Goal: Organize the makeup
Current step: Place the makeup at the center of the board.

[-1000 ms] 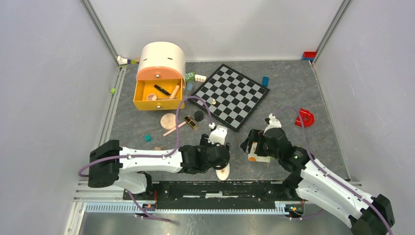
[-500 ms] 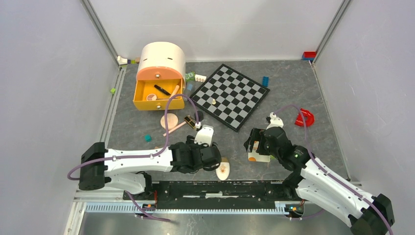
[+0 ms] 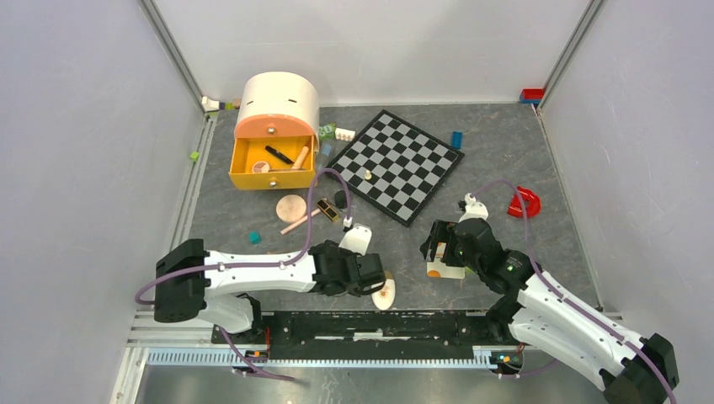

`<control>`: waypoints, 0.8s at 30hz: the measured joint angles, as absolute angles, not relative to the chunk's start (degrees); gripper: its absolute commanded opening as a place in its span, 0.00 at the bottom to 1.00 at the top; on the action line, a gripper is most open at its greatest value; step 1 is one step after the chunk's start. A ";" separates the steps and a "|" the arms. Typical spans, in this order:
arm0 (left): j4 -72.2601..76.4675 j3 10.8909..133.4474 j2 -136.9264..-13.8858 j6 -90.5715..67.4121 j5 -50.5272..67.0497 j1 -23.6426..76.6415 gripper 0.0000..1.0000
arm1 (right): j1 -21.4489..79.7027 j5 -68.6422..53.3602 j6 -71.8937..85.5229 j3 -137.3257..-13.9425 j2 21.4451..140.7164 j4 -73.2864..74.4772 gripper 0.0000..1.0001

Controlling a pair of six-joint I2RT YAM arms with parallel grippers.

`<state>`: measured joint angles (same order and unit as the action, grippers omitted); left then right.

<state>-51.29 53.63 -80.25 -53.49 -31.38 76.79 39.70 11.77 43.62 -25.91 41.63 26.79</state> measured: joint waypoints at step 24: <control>-41.80 51.77 -85.45 -46.59 -29.39 67.07 0.90 | 39.70 12.80 42.89 -25.91 40.93 27.97 0.97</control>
<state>-41.80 51.77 -85.45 -46.59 -29.39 67.07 39.70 12.80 42.89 -25.91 40.93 27.97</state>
